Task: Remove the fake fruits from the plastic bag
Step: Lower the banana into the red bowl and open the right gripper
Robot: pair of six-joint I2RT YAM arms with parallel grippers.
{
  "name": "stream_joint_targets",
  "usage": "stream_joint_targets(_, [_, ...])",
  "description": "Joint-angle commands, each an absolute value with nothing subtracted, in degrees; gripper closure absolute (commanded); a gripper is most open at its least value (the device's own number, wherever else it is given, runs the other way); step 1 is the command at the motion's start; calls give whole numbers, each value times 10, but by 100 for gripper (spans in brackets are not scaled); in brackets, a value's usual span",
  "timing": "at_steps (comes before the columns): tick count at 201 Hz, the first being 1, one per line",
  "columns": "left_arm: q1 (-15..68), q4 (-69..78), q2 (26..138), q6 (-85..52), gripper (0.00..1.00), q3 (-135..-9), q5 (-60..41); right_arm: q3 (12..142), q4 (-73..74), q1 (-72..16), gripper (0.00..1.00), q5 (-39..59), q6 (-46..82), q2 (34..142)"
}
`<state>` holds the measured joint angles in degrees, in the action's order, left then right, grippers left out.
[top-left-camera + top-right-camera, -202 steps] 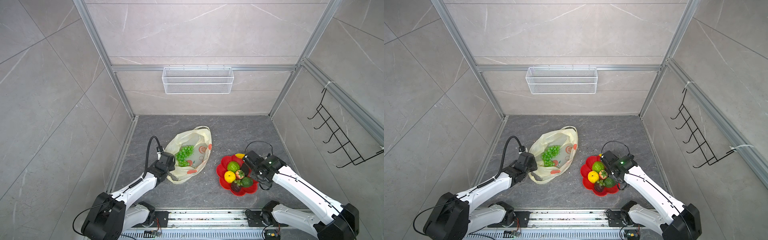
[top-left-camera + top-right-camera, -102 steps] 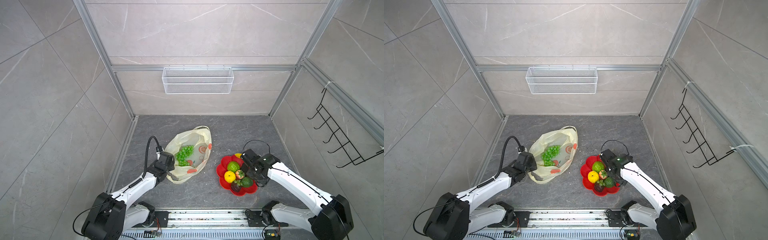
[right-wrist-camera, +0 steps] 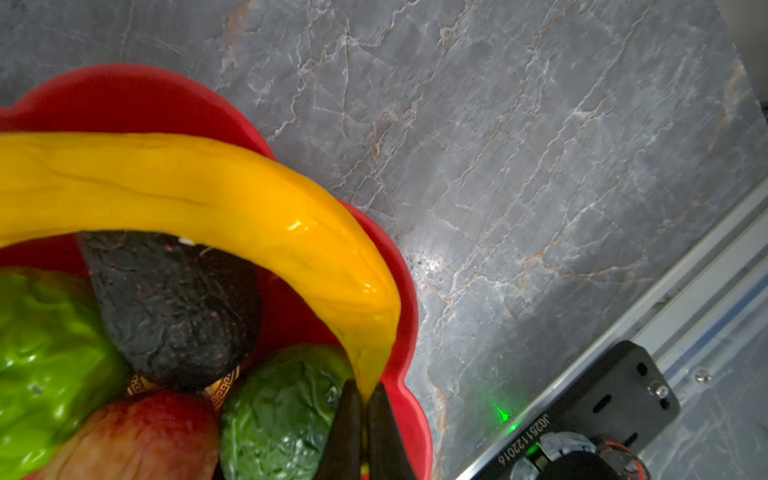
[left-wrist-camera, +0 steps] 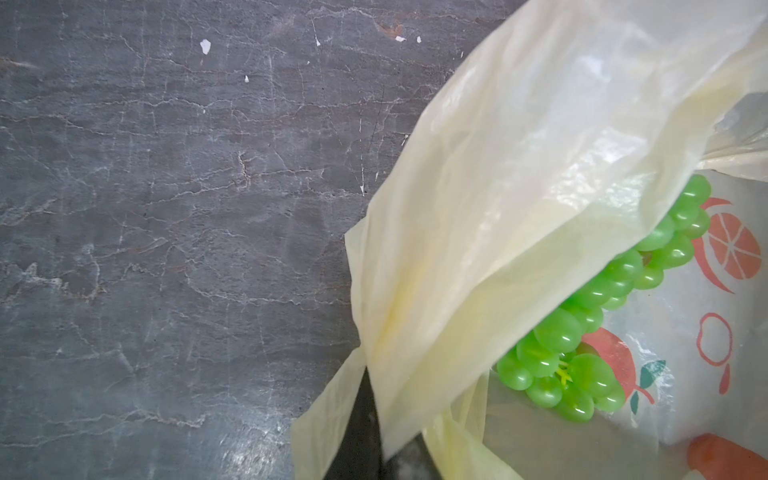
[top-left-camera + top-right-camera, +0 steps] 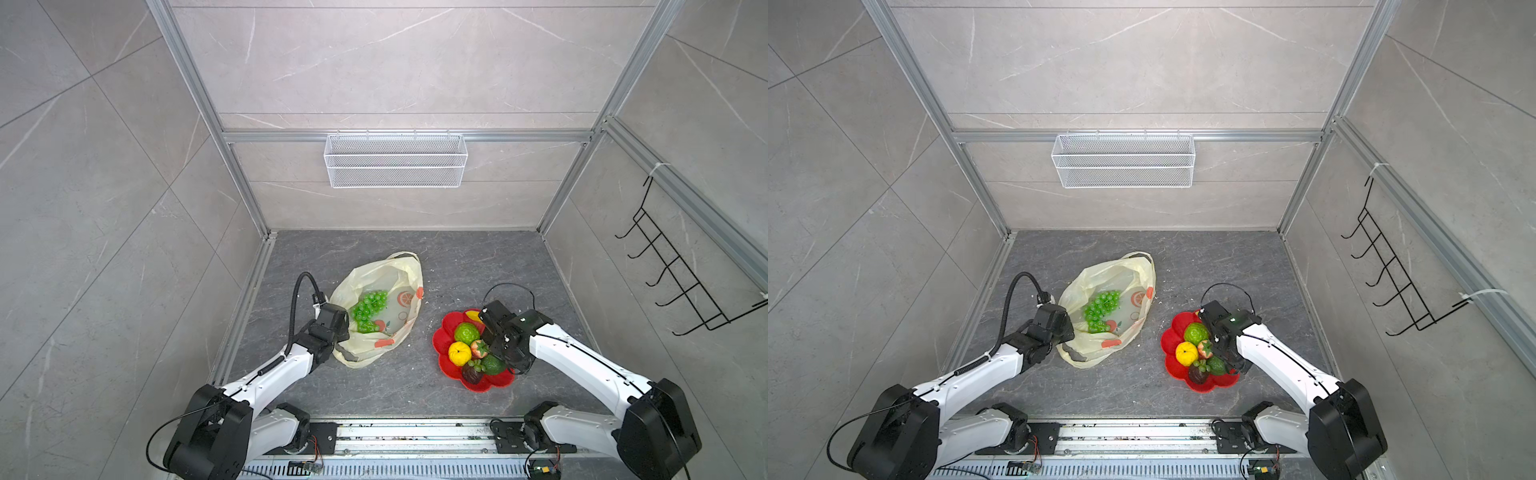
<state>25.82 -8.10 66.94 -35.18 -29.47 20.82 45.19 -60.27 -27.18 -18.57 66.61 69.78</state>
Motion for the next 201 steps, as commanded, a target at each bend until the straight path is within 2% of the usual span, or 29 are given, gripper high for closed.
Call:
stream_joint_targets(1, [255,-69,671,-359,100,-301,208,438,-596,-269,97,-179,660,704])
stream_joint_targets(66, [254,-69,673,-359,100,-301,207,439,-592,-269,87,-177,655,706])
stream_joint_targets(96, [254,-69,672,-359,100,-301,208,441,-591,-269,78,-177,653,707])
stream_joint_targets(165, [253,-68,676,-358,100,-302,207,441,-605,-268,79,-175,653,685])
stream_joint_targets(201, [253,-68,678,-359,100,-303,207,435,-600,-270,83,-149,657,673])
